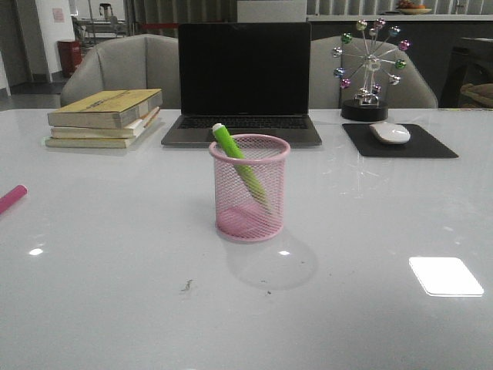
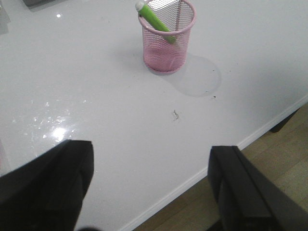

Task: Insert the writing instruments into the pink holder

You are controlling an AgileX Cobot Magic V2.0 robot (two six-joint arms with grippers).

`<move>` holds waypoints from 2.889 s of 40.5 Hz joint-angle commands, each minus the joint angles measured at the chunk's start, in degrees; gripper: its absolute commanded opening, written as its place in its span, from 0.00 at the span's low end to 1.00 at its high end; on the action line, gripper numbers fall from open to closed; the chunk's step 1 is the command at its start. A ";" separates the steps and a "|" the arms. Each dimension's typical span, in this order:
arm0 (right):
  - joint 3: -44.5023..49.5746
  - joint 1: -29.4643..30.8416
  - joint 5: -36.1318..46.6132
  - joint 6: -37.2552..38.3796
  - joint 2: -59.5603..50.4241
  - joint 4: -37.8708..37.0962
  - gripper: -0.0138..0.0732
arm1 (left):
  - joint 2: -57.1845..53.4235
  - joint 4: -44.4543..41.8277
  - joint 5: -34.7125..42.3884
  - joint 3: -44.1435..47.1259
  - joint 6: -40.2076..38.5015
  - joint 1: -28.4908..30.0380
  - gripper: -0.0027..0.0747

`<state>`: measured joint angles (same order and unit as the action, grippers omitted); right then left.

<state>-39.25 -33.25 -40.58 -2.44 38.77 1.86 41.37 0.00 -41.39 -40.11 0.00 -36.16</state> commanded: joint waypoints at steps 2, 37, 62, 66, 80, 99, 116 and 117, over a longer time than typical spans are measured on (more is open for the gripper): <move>-1.44 0.12 3.81 -0.52 -0.20 -0.30 0.86 | 2.65 -2.76 2.51 -2.56 -4.34 2.26 0.74; -1.44 0.12 3.81 -0.52 -0.14 -0.30 0.86 | 53.69 1.69 -2.78 -29.26 0.78 33.27 0.71; -1.44 0.12 3.81 -0.52 -0.14 -0.30 0.86 | 74.90 4.00 -2.34 -48.47 2.75 35.56 0.69; -1.44 0.12 3.81 -0.52 -0.14 -0.30 0.86 | 76.63 3.44 -2.97 -50.48 2.75 35.56 0.69; -1.44 0.12 3.81 -0.52 -0.14 -0.30 0.86 | 78.02 0.35 -3.47 -52.08 2.75 35.56 0.54; -1.44 0.12 3.81 -0.52 -0.14 -0.30 0.86 | 78.02 0.57 -4.09 -52.08 2.75 35.56 0.22; -1.44 0.12 3.81 -0.52 -0.14 -0.30 0.86 | 70.93 5.01 0.21 -49.47 3.14 35.17 0.15; -1.44 0.12 3.81 -0.52 -0.14 -0.30 0.86 | 69.82 5.30 1.32 -48.61 3.21 35.01 0.15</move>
<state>-39.15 -33.25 -40.58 -2.44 38.77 1.86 118.88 2.77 -44.63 -88.94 2.85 -0.66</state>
